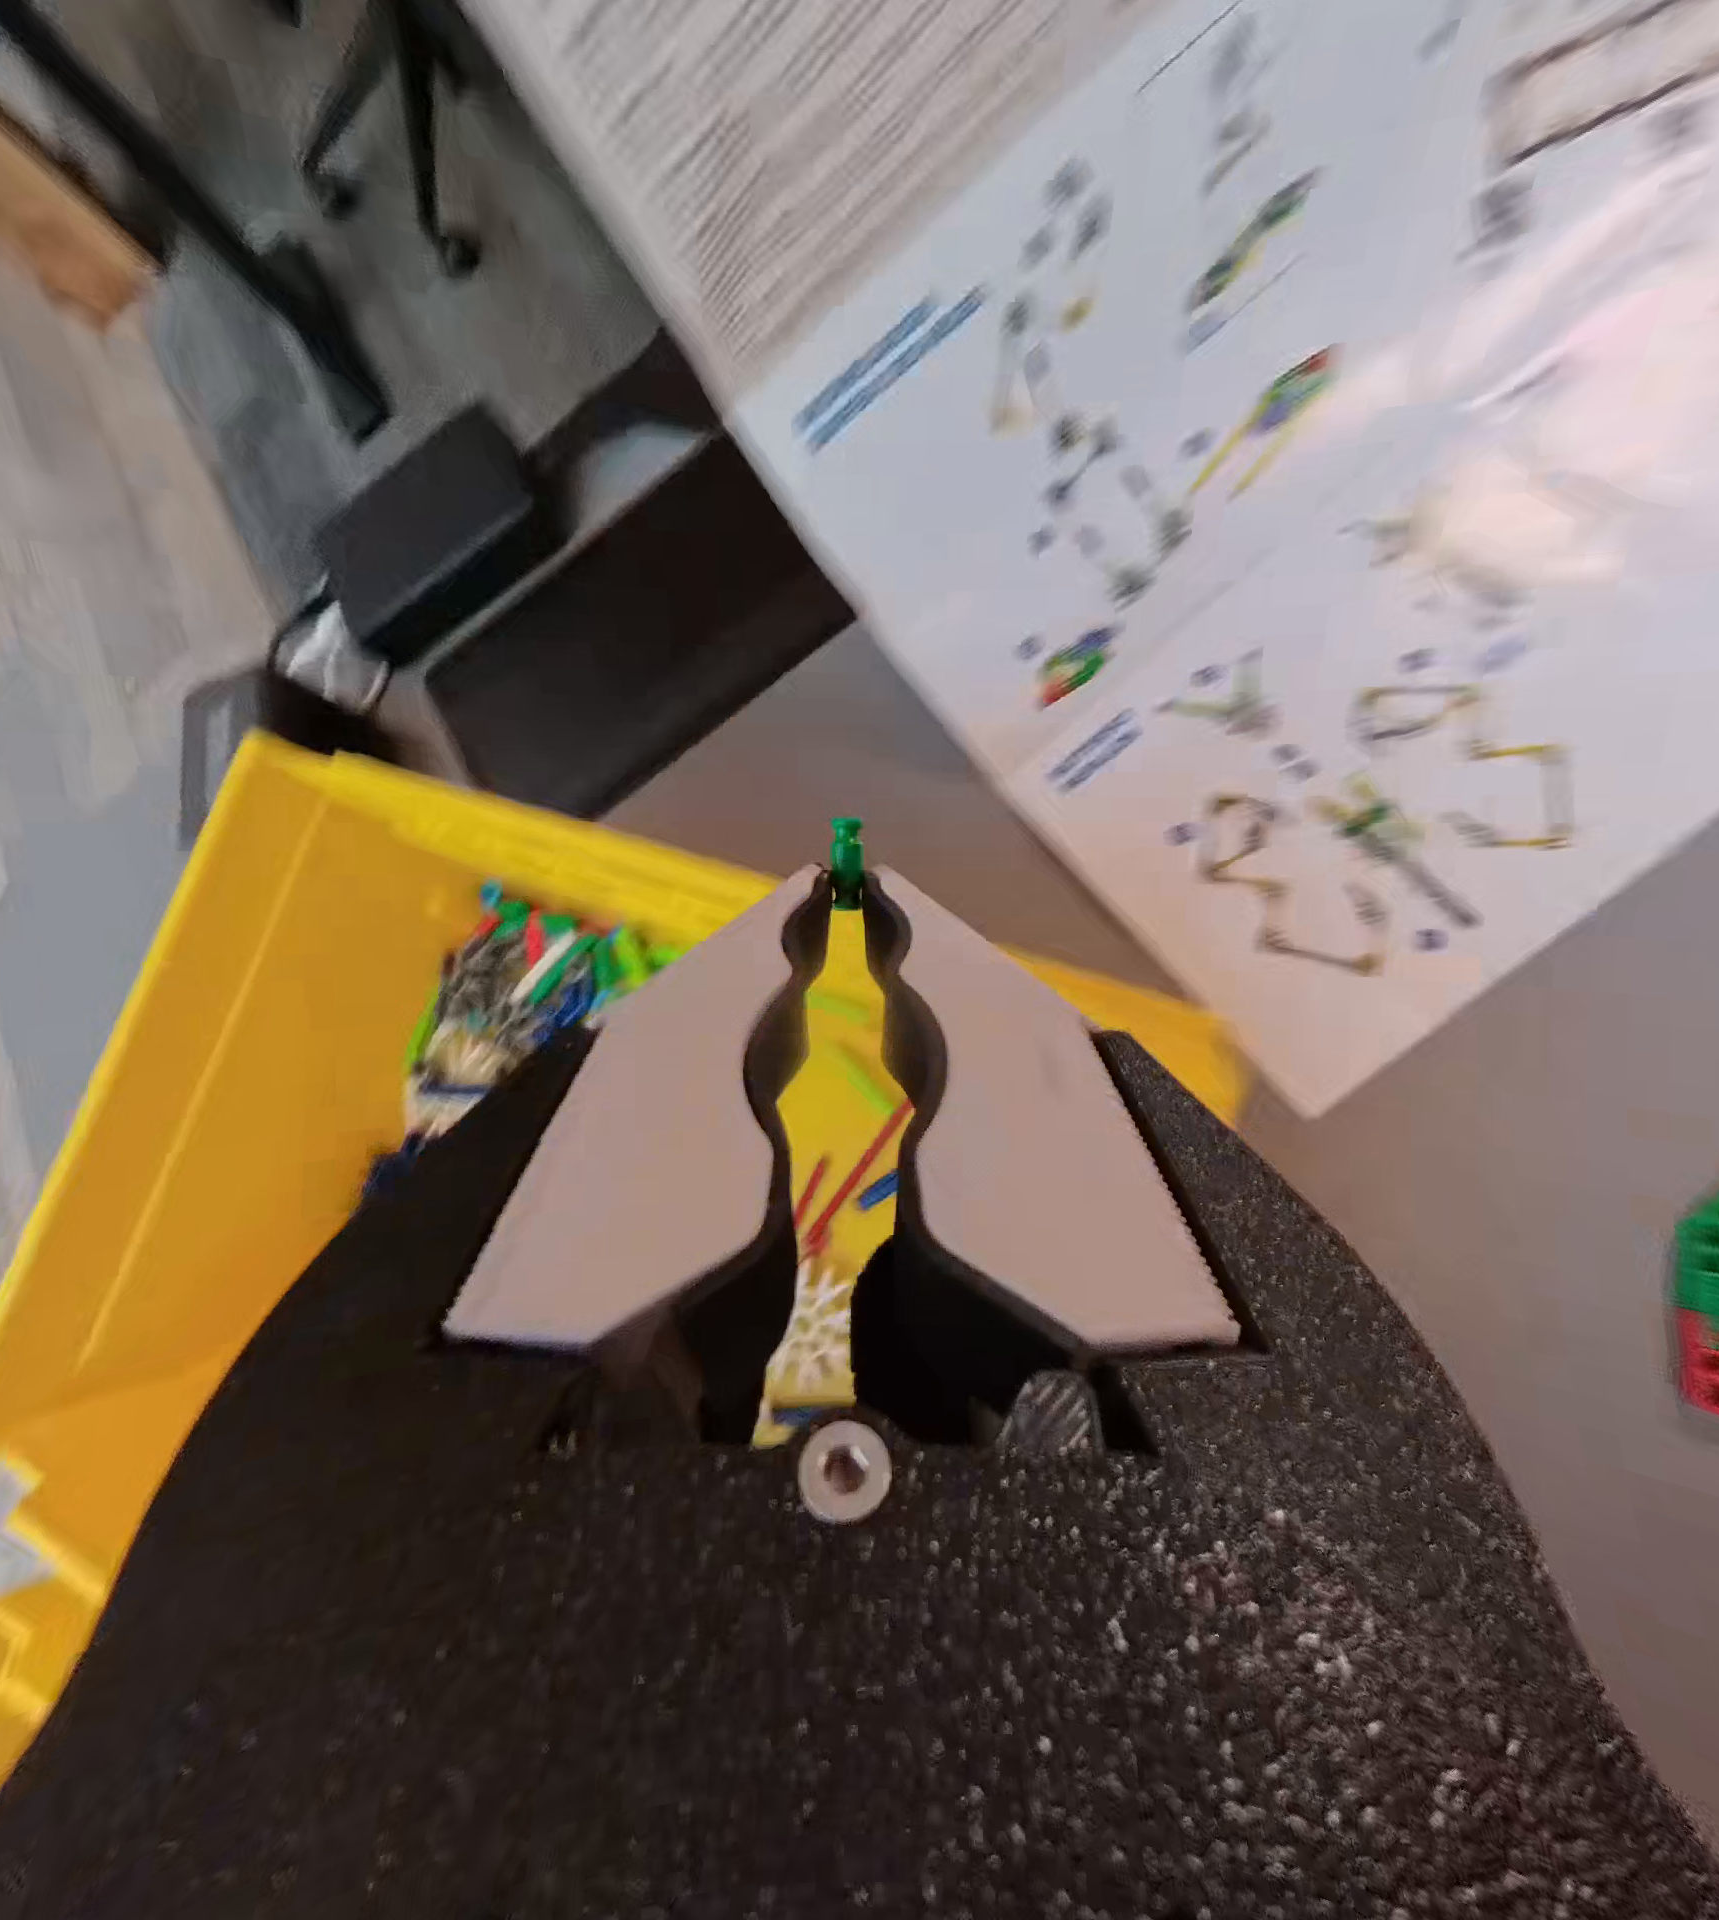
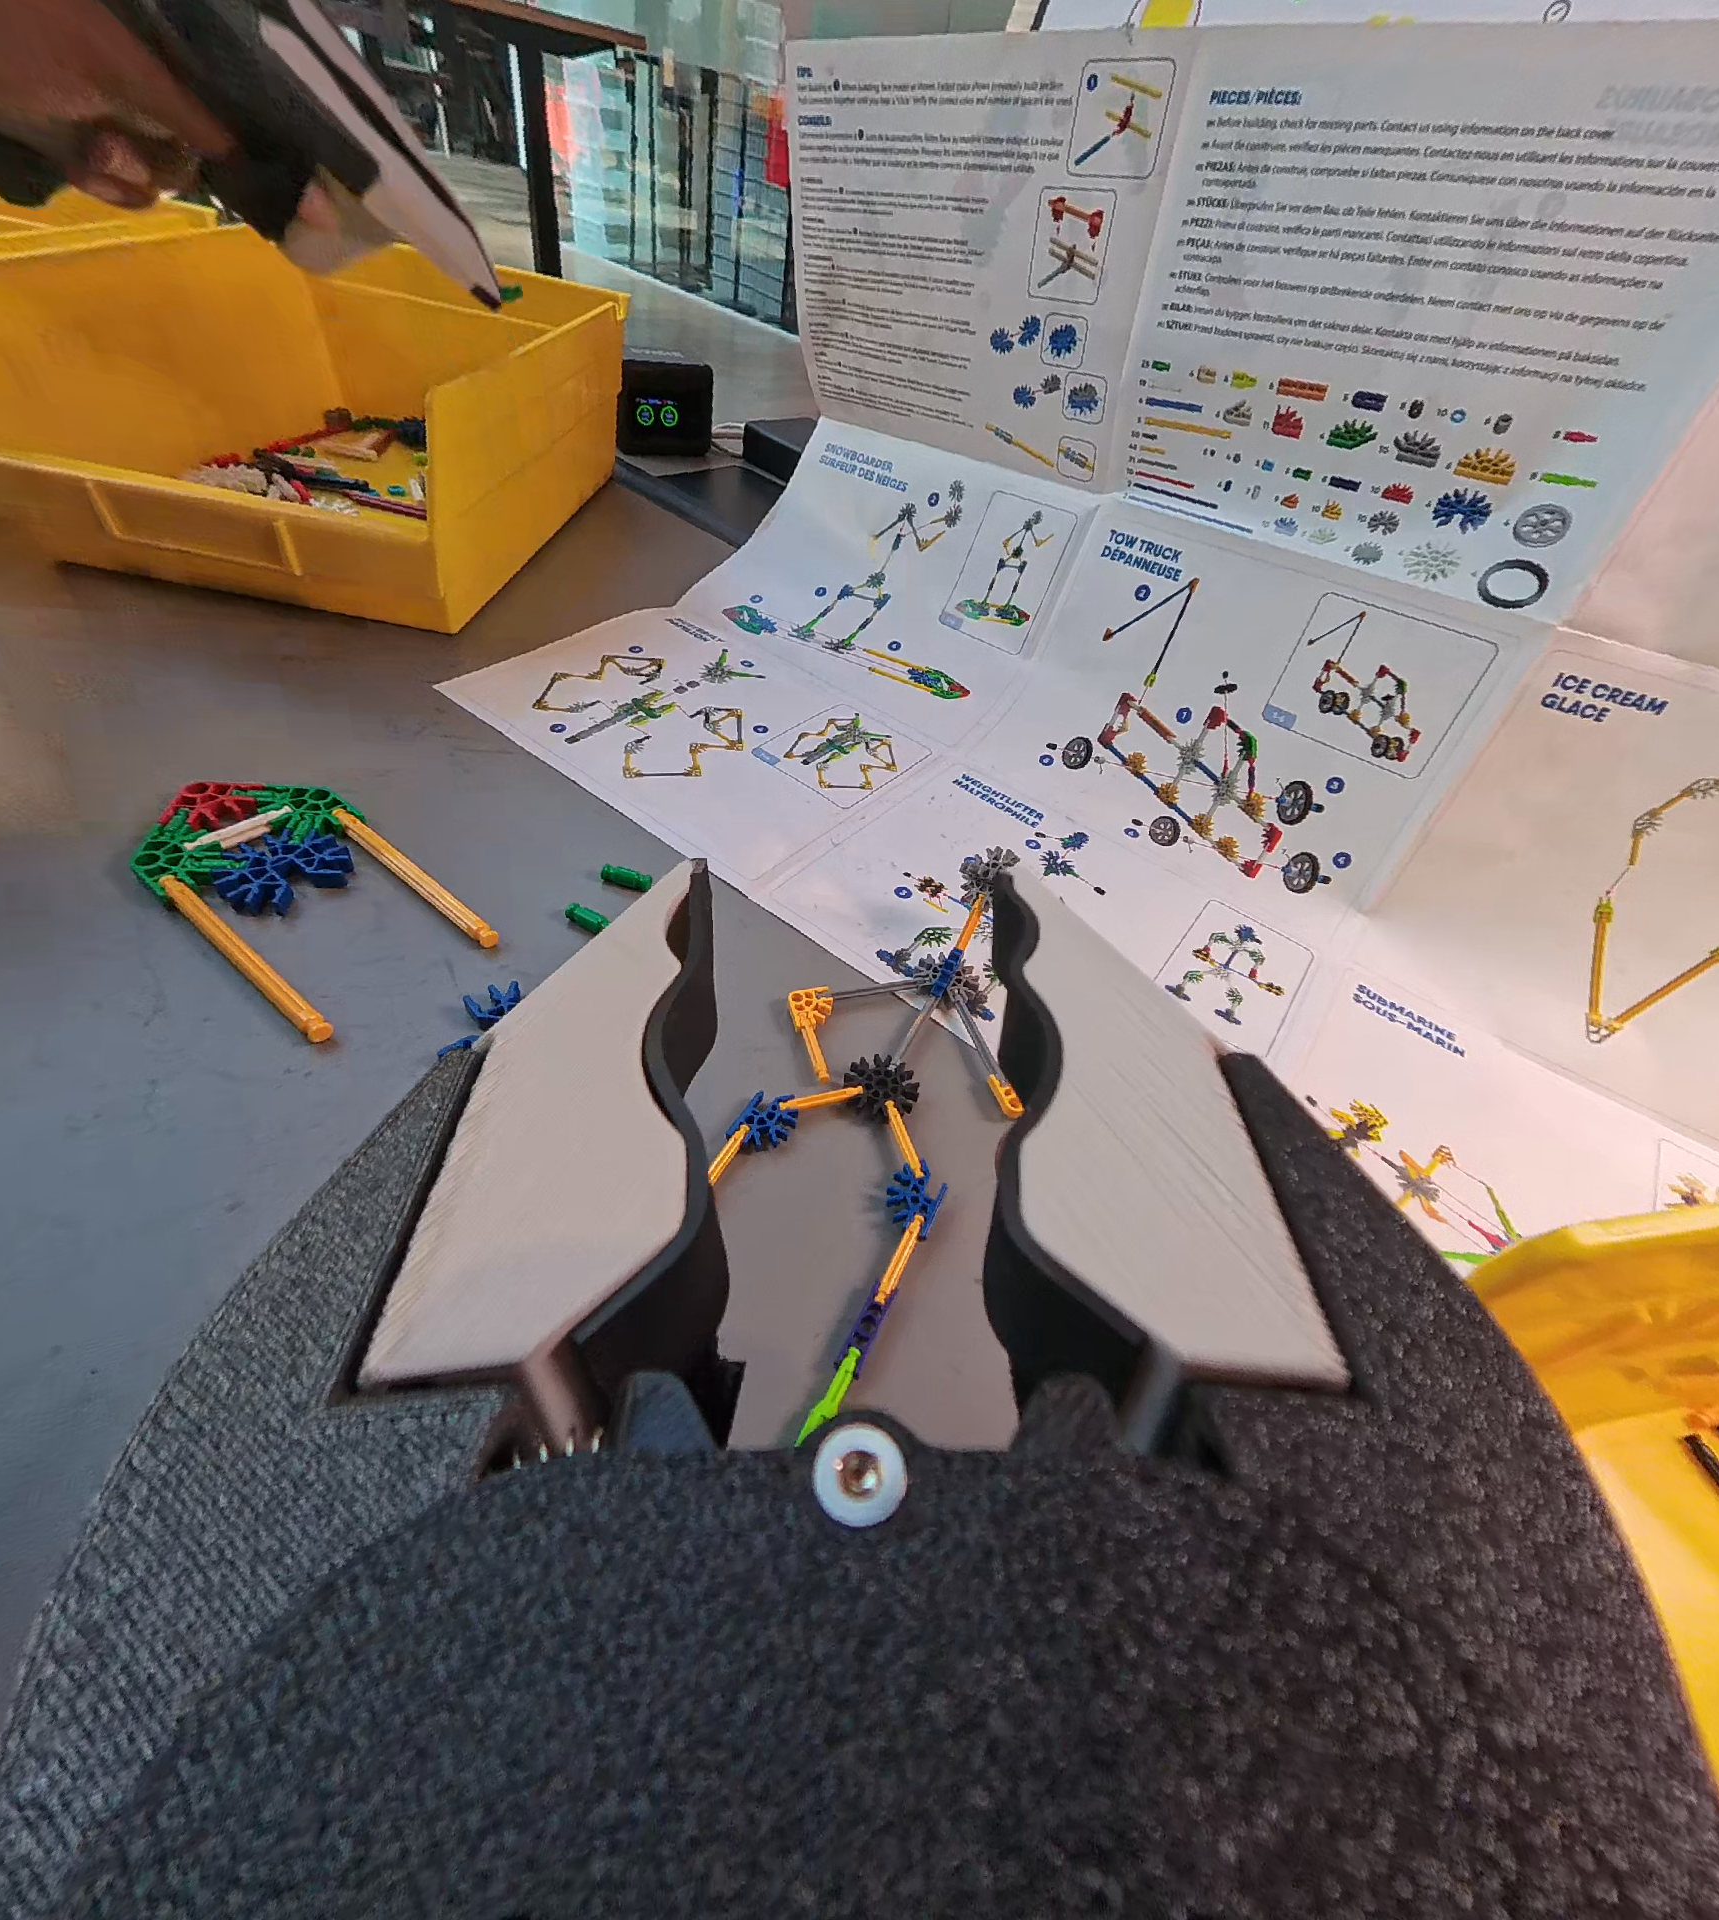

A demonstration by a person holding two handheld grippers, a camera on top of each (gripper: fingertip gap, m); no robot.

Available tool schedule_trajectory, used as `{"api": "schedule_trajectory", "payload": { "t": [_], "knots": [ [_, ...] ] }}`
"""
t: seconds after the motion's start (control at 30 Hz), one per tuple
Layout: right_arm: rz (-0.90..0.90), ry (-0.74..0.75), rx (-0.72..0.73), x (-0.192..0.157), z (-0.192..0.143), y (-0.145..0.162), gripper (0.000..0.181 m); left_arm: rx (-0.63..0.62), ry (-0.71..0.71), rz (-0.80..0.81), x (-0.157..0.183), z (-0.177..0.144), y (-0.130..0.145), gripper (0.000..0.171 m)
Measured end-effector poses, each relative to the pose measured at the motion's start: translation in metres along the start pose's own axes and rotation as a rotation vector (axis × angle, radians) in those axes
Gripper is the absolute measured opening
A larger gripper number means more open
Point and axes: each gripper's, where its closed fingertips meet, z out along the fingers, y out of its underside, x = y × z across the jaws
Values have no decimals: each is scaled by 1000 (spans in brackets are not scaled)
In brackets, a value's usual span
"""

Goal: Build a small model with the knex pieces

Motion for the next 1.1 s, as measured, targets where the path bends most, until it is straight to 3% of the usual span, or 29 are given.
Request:
{"api": "schedule_trajectory", "payload": {
  "t": [0.07, 0.1, 0.2, 0.27, 0.4, 0.67, 0.73, 0.8, 0.87, 0.93, 1.03, 1.1],
  "knots": [
    [9, -12, -6, -2, 2, 2, 53, 109, 162, 108, 67, -23, -36, 5],
    [10, -18, -10, -3, 2, 3, 53, 104, 260, 168, 107, -26, -40, 6],
    [-7, -16, -14, -5, 2, 3, 53, 9, 472, 330, 206, -8, -18, 6],
    [-24, 0, -7, -3, 0, 1, 53, -41, 558, 383, 246, 9, 2, 6],
    [-18, 13, 8, 2, -3, -4, 53, -108, 613, 411, 272, 26, 21, 6],
    [-34, 5, 12, -2, -4, -6, 53, -140, 632, 441, 276, 27, 33, 10],
    [-31, 9, 12, 0, -4, -6, 53, -80, 616, 435, 264, 15, 20, 11],
    [-25, 13, 14, 2, -5, -6, 53, 38, 541, 362, 227, -6, -12, 10],
    [-14, 10, 15, 2, -4, -6, 53, 174, 408, 209, 161, -30, -48, 9],
    [-4, -1, 10, 0, -3, -4, 53, 246, 227, 25, 78, -40, -63, 9],
    [-6, -14, 0, -4, 0, -1, 53, 143, 47, -254, -20, -14, -26, 13],
    [-15, -17, -7, -6, 1, 1, 53, 59, 63, -388, -40, 17, 6, 13]
  ]
}}
